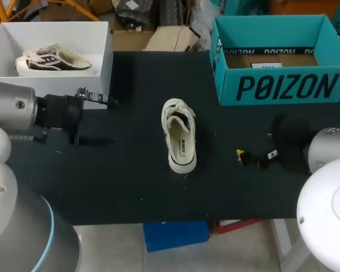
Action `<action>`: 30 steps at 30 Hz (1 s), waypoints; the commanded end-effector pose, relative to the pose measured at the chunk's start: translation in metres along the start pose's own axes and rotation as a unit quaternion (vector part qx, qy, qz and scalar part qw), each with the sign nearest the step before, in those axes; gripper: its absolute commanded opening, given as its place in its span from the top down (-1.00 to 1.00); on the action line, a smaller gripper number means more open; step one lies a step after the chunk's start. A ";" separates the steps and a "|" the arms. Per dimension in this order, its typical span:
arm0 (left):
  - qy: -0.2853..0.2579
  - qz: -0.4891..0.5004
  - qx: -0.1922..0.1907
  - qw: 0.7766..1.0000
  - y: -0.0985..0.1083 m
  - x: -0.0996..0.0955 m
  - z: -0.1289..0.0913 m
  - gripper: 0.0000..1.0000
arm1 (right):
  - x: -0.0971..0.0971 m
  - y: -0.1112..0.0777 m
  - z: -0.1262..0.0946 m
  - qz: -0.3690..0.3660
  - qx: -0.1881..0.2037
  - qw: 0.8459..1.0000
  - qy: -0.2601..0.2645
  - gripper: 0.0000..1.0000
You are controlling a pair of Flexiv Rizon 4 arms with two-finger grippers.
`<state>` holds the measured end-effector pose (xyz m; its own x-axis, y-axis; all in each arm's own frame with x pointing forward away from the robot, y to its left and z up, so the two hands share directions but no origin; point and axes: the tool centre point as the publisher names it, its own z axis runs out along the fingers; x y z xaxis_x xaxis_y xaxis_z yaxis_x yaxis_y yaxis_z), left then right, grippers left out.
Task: Take the shoe out of the shoebox, open the shoe tongue, remove and reinsert the insole, then place the shoe into the shoebox
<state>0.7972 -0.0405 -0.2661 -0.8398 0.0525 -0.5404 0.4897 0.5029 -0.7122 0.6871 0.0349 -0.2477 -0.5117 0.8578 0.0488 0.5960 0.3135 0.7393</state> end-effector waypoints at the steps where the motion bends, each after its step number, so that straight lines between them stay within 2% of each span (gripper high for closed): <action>1: -0.003 0.001 -0.001 1.000 0.000 0.002 0.001 -1.00 | 0.001 -0.002 0.000 0.000 -0.002 1.000 -0.001 -1.00; 23: -0.003 0.001 -0.001 1.000 0.000 0.002 0.001 -1.00 | 0.001 -0.002 0.000 0.000 -0.002 1.000 -0.001 -1.00; 25: -0.003 0.001 -0.001 1.000 0.000 0.002 0.001 -1.00 | 0.007 0.011 0.005 0.022 0.000 1.000 0.001 -1.00; 30: -0.003 0.001 -0.001 1.000 0.000 0.002 0.001 -1.00 | 0.010 0.028 0.035 0.055 0.042 0.997 -0.037 -1.00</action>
<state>0.7964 -0.0401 -0.2660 -0.8394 0.0509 -0.5412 0.4899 0.5019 -0.7127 0.7038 0.0401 -0.2461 -0.4199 0.9018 0.1026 0.6708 0.2321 0.7044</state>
